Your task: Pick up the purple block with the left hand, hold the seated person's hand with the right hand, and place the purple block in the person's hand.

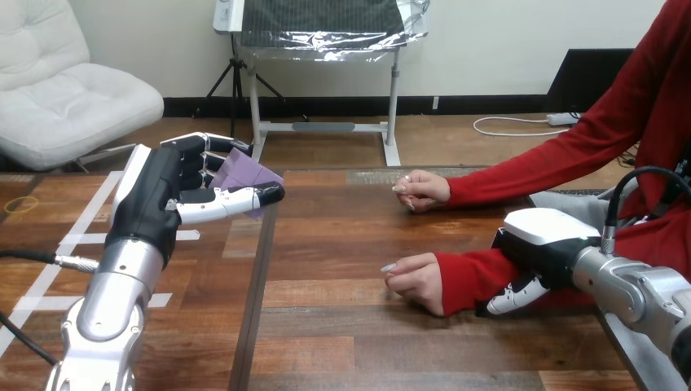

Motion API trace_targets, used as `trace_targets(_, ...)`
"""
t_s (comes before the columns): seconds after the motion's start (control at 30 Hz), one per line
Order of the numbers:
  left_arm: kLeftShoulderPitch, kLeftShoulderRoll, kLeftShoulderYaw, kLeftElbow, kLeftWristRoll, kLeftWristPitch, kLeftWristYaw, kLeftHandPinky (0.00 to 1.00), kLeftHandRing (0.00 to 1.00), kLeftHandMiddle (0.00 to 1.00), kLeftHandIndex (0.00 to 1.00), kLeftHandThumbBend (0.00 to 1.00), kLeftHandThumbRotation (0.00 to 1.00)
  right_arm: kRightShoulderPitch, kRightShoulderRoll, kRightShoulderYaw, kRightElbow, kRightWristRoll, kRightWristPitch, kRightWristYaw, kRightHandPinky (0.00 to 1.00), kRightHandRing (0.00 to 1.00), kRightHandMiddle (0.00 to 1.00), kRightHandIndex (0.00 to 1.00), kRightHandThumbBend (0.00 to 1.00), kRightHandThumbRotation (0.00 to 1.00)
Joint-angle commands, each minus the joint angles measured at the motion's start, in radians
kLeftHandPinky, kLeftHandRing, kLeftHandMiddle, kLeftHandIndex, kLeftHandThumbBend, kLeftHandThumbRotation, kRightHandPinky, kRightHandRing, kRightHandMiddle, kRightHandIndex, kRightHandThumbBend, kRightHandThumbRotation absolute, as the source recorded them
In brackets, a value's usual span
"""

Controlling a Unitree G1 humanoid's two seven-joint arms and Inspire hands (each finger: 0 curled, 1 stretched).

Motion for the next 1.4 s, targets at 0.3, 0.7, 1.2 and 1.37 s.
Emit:
trace_targets(0.3,-0.042,-0.008,0.022,-0.038,-0.013,-0.015,0.005,0.34,0.36,0.39,0.4,0.64,0.0,-0.061,-0.027,-0.06,-0.063,0.06,-0.032,-0.008,0.26,0.31,0.36,0.34,0.68,0.43)
trace_targets(0.7,-0.057,-0.012,0.022,-0.002,-0.008,-0.04,0.014,0.32,0.36,0.39,0.39,0.65,0.0,-0.07,-0.059,-0.081,-0.109,0.086,-0.046,-0.004,0.27,0.31,0.36,0.34,0.69,0.42)
trace_targets(1.2,-0.082,-0.01,0.014,0.057,0.01,-0.097,0.035,0.32,0.36,0.39,0.39,0.67,0.0,-0.075,-0.097,-0.109,-0.18,0.119,-0.05,0.02,0.23,0.28,0.34,0.33,0.69,0.45)
trace_targets(1.37,-0.095,-0.008,0.007,0.096,0.028,-0.148,0.049,0.32,0.36,0.39,0.39,0.69,0.0,-0.072,-0.106,-0.117,-0.2,0.123,-0.053,0.026,0.22,0.27,0.33,0.32,0.69,0.48)
